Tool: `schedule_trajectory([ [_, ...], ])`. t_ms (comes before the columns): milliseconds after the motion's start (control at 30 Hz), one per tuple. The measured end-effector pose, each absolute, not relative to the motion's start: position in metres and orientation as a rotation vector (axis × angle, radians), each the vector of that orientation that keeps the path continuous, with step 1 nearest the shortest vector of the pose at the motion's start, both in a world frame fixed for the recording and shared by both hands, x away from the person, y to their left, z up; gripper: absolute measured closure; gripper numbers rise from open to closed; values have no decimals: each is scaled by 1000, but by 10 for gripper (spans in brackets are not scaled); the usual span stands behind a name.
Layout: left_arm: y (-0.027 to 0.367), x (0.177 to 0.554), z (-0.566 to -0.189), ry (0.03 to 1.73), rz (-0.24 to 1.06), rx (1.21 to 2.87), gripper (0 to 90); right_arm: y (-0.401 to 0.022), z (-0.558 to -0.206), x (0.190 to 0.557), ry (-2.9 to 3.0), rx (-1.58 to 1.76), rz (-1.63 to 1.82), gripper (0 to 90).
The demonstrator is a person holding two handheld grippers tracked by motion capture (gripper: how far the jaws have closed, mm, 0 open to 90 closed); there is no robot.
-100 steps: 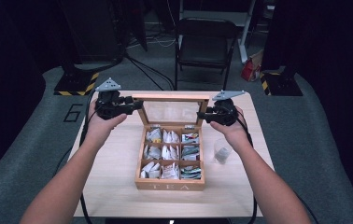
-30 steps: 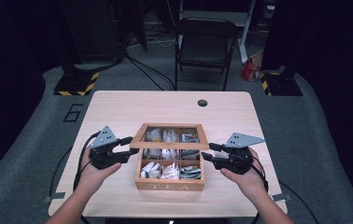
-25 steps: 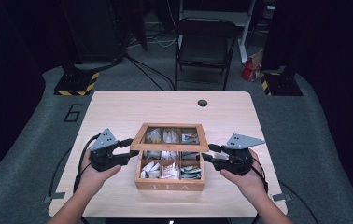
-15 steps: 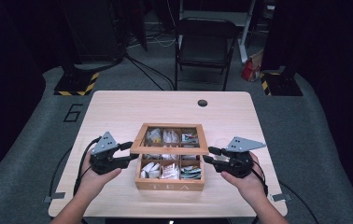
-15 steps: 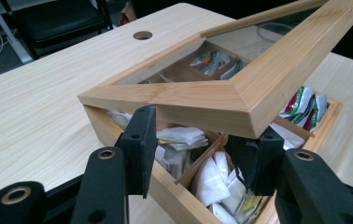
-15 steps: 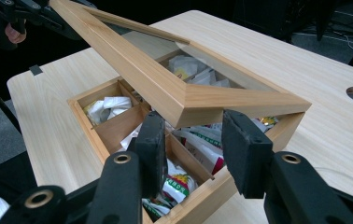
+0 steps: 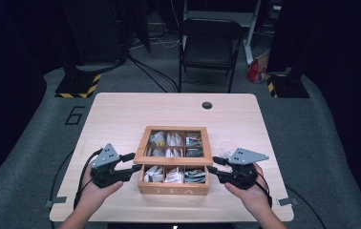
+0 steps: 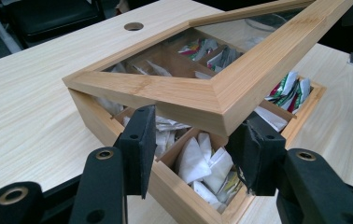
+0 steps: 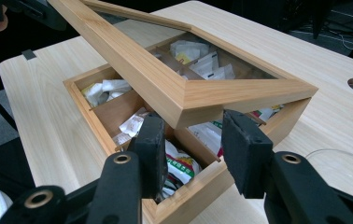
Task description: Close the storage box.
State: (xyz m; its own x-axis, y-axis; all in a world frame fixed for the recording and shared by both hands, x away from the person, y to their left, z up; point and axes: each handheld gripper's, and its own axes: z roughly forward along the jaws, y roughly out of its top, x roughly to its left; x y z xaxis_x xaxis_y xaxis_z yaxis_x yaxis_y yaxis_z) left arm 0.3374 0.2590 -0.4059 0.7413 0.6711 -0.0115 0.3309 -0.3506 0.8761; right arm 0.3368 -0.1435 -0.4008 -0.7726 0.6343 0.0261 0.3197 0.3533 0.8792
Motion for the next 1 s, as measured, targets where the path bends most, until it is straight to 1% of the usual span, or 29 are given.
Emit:
schedule_trajectory([
  [567, 258, 328, -428, 769, 432, 1982, 521, -142, -426, 326, 2296, 828, 1365, 584],
  [1000, 258, 321, -447, 781, 370, 2025, 529, -139, -446, 321, 2343, 848, 1314, 584],
])
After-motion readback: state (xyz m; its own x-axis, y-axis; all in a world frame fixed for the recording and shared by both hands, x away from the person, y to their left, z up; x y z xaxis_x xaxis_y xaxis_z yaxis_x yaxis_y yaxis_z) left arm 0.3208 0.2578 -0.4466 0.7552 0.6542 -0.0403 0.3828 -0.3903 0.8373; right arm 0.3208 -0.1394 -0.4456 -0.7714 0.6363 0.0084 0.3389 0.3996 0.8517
